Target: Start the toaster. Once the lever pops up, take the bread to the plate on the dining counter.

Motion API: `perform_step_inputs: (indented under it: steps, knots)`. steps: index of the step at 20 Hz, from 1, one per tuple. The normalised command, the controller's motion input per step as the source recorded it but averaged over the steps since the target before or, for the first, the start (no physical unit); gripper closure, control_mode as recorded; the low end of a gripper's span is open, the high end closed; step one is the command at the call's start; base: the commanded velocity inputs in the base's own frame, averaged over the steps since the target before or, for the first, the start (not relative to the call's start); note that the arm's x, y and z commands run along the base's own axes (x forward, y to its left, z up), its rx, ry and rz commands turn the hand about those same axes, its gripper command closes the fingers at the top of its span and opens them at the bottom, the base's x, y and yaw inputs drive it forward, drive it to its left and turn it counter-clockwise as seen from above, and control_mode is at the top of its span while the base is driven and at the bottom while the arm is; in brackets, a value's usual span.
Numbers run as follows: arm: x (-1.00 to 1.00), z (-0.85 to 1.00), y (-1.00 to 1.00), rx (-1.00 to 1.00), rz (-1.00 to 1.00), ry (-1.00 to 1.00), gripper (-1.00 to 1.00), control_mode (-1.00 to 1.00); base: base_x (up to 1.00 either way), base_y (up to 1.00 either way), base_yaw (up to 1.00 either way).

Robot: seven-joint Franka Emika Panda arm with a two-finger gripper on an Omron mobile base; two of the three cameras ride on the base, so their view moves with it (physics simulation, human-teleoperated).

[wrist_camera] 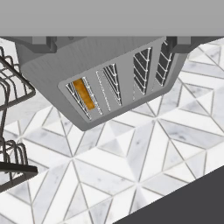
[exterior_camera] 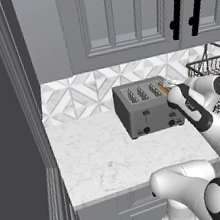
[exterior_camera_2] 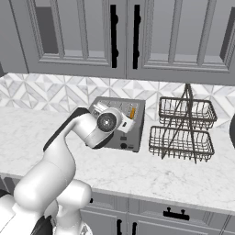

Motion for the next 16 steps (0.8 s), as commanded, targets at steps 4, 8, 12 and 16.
perform_step_inputs:
  steps: [4,8,12,16]
  knots:
    - [0.0,0.0,0.0,0.0,0.0,0.0,-1.0,-1.0,0.0,0.0,0.0]
    - [0.0,0.0,0.0,0.0,0.0,0.0,-1.0,-1.0,0.0,0.0,0.0]
    - [0.0,0.0,0.0,0.0,0.0,0.0,-1.0,-1.0,0.0,0.0,0.0]
    - [0.0,0.0,0.0,0.0,0.0,0.0,-1.0,-1.0,0.0,0.0,0.0]
